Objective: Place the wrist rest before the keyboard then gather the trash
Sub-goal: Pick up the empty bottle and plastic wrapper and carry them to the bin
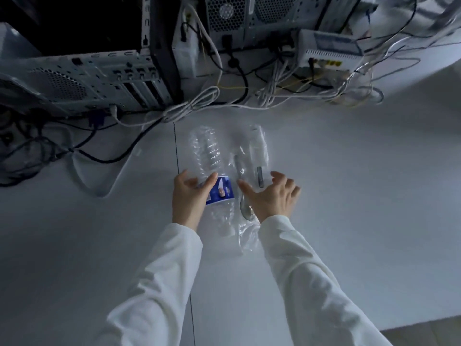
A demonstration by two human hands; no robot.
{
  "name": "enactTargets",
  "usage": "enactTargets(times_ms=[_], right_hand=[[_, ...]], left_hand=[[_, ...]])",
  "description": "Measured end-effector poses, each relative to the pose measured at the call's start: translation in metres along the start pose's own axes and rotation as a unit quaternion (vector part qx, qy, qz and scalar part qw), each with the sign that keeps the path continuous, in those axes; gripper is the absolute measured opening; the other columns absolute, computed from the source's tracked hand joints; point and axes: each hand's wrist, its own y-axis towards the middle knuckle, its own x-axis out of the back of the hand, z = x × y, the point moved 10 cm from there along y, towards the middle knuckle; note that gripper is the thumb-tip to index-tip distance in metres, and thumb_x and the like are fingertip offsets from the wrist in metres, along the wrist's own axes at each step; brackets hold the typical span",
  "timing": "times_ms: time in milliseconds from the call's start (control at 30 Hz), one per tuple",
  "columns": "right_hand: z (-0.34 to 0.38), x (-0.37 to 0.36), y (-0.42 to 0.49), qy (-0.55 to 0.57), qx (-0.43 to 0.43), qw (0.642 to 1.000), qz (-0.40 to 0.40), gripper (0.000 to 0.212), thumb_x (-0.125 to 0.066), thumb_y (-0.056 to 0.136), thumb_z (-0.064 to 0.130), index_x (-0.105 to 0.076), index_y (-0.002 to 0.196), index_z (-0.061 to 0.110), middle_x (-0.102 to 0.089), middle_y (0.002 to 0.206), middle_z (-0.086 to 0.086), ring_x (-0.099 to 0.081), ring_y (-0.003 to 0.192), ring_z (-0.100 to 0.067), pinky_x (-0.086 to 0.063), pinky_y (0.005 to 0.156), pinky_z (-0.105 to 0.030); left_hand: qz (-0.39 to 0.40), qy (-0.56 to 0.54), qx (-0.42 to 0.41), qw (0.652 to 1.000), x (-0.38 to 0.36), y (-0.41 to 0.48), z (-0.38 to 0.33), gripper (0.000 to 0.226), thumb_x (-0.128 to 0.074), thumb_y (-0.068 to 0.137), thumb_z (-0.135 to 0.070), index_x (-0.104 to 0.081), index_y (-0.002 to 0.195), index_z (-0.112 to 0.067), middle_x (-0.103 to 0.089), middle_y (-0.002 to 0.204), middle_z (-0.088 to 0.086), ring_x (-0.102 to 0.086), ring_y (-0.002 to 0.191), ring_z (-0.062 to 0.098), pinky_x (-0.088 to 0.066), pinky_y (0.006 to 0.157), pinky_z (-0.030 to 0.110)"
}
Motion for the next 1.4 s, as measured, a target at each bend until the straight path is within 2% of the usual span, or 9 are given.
enactTargets(times_ms=[133, 333, 433, 600, 700, 833, 1000, 1100, 1400], right_hand=[[0.007, -0.004, 0.003, -0.02, 0.016, 1.0, -0.001, 0.096, -0.067, 0.054, 0.065, -0.038, 0.128, 0.01, -0.046, 0.125, -0.012, -0.036, 0.117, -0.03, -0.014, 0.093, -0.028], [0.007, -0.008, 0.006, -0.025, 0.014, 1.0, -0.004, 0.083, -0.071, 0.06, 0.053, -0.04, 0.125, 0.011, -0.049, 0.125, -0.011, -0.036, 0.118, -0.03, -0.02, 0.092, -0.03], [0.002, -0.01, 0.008, -0.002, -0.002, 1.0, 0.004, 0.066, -0.068, 0.067, 0.047, -0.048, 0.118, 0.011, -0.058, 0.121, -0.01, -0.037, 0.117, -0.03, -0.022, 0.088, -0.032], [-0.007, -0.005, 0.006, 0.099, -0.044, 0.994, 0.024, 0.041, -0.064, 0.075, 0.041, -0.059, 0.106, 0.016, -0.072, 0.101, -0.002, -0.042, 0.109, -0.027, -0.029, 0.078, -0.026], [-0.015, -0.002, -0.004, 0.198, -0.075, 0.977, 0.025, 0.034, -0.068, 0.073, 0.033, -0.065, 0.099, 0.01, -0.071, 0.091, -0.006, -0.056, 0.099, -0.024, -0.039, 0.079, -0.025], [-0.017, 0.006, -0.03, 0.287, -0.087, 0.953, 0.038, 0.03, -0.069, 0.074, 0.023, -0.067, 0.097, 0.004, -0.067, 0.089, -0.006, -0.058, 0.08, -0.014, -0.041, 0.062, -0.008], [-0.033, 0.025, -0.077, 0.387, -0.112, 0.915, 0.002, 0.022, -0.068, 0.076, 0.019, -0.064, 0.095, 0.007, -0.063, 0.078, 0.003, -0.058, 0.058, 0.004, -0.043, 0.057, -0.007], [-0.053, 0.035, -0.104, 0.429, -0.137, 0.893, -0.023, 0.02, -0.067, 0.077, 0.017, -0.061, 0.094, 0.009, -0.061, 0.075, 0.006, -0.054, 0.061, 0.0, -0.041, 0.053, -0.003], [-0.139, 0.087, -0.176, 0.486, -0.185, 0.845, -0.122, 0.021, -0.066, 0.078, 0.018, -0.06, 0.096, 0.009, -0.06, 0.073, 0.005, -0.054, 0.053, 0.004, -0.04, 0.05, -0.003]], left_hand=[[0.001, -0.016, -0.015, 1.0, 0.009, 0.006, 0.001, 0.078, -0.069, 0.059, -0.044, -0.049, 0.113, 0.009, -0.061, 0.107, 0.031, -0.054, 0.081, 0.019, -0.04, 0.06, 0.019], [-0.007, -0.05, 0.01, 0.999, 0.023, 0.008, 0.014, 0.072, -0.069, 0.053, -0.047, -0.059, 0.105, 0.001, -0.059, 0.093, 0.006, -0.057, 0.085, 0.019, -0.048, 0.075, 0.029], [0.009, -0.051, 0.01, 0.999, 0.022, 0.007, 0.016, 0.066, -0.067, 0.061, -0.041, -0.056, 0.106, 0.006, -0.057, 0.092, 0.008, -0.054, 0.08, 0.019, -0.044, 0.064, 0.02], [0.031, -0.059, 0.022, 0.998, 0.02, 0.002, 0.018, 0.074, -0.07, 0.054, -0.044, -0.058, 0.111, 0.001, -0.062, 0.1, 0.012, -0.057, 0.088, 0.021, -0.046, 0.078, 0.03], [0.058, -0.067, 0.02, 0.996, 0.018, -0.003, 0.017, 0.075, -0.069, 0.051, -0.047, -0.059, 0.11, -0.002, -0.06, 0.1, 0.007, -0.057, 0.089, 0.019, -0.046, 0.08, 0.031], [0.096, -0.086, 0.016, 0.992, 0.018, -0.015, 0.016, 0.034, -0.072, 0.064, -0.035, -0.059, 0.092, -0.021, -0.061, 0.101, 0.006, -0.058, 0.087, 0.02, -0.047, 0.082, 0.032], [0.168, -0.077, -0.004, 0.983, 0.017, -0.04, 0.013, 0.055, -0.068, 0.075, -0.032, -0.053, 0.122, -0.009, -0.062, 0.114, 0.01, -0.059, 0.092, 0.02, -0.046, 0.071, 0.022], [0.208, -0.063, -0.012, 0.976, 0.011, -0.057, 0.018, 0.052, -0.065, 0.079, -0.028, -0.052, 0.125, -0.009, -0.062, 0.122, 0.012, -0.059, 0.092, 0.018, -0.045, 0.067, 0.019], [0.325, 0.003, -0.034, 0.945, -0.044, -0.145, 0.028, 0.043, -0.062, 0.083, -0.025, -0.051, 0.12, -0.008, -0.064, 0.091, 0.0, -0.059, 0.073, 0.009, -0.047, 0.055, 0.007]])
